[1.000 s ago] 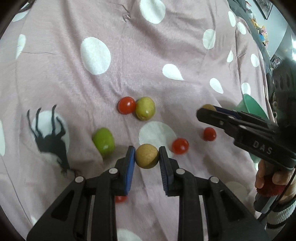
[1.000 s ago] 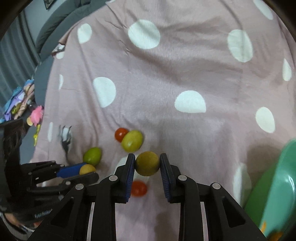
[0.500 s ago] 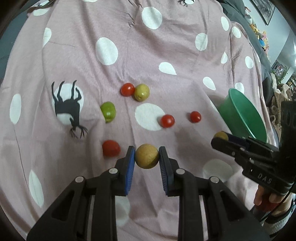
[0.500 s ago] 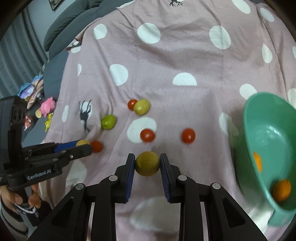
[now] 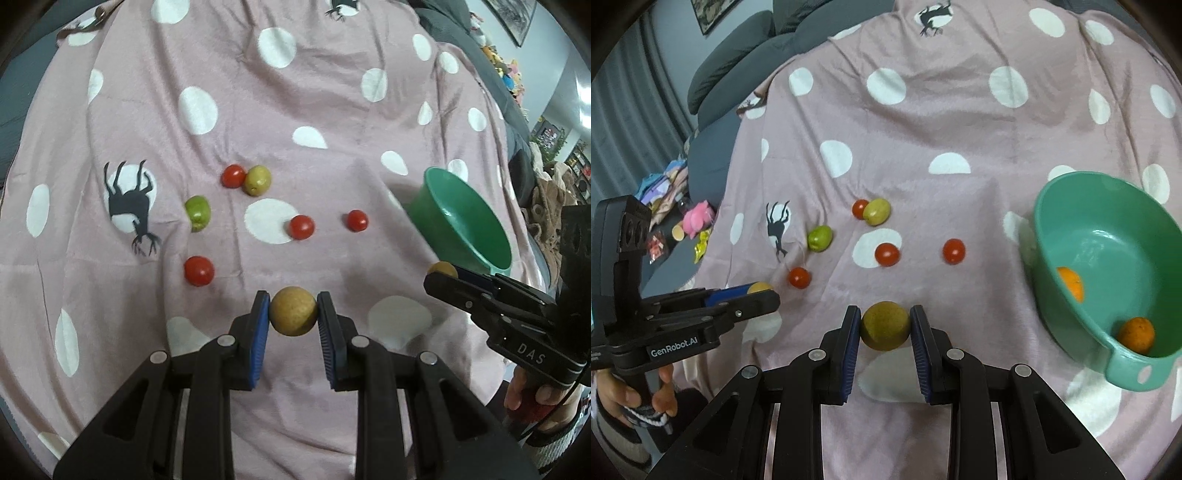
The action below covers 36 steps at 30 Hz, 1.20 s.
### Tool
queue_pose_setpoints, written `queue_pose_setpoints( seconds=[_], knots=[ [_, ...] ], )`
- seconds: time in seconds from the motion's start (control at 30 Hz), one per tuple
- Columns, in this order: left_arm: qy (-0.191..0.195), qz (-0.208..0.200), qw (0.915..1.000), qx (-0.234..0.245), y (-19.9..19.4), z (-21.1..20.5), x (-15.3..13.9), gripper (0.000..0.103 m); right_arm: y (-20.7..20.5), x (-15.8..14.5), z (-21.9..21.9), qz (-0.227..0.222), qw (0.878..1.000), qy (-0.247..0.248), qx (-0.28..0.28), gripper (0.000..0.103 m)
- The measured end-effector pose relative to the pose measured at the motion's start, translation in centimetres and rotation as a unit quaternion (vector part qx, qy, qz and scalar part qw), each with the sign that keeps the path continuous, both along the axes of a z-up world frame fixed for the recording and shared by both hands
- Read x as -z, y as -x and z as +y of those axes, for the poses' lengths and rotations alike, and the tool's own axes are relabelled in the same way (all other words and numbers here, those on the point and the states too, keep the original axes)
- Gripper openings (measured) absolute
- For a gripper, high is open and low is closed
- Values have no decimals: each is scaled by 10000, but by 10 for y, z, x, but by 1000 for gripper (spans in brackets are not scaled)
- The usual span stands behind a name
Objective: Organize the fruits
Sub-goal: 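Carry both small fruits to the green bowl and release them inside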
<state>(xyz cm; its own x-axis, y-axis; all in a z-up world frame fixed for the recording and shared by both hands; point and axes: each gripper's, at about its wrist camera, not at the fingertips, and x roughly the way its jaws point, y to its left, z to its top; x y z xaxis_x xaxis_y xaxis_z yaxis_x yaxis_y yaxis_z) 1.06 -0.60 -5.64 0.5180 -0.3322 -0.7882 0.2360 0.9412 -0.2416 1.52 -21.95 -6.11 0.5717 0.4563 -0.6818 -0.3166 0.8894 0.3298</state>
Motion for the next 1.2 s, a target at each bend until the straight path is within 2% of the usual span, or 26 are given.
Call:
queue_pose_setpoints(
  seconds=[0.27,0.67,1.2],
  knots=[
    [-70,-111,9995,299,-4,-25,-6,25,4,-3,-29,-108,9992,-139,365,29],
    [-83,-342,9955,880,-25,-84,-15,25,3,-3,-87,-229,9933,-260,1102,29],
    [36,-498,9800,1926,-64,-187,-16,25,-7,11,-143,-200,9829,-162,1824,29]
  ],
)
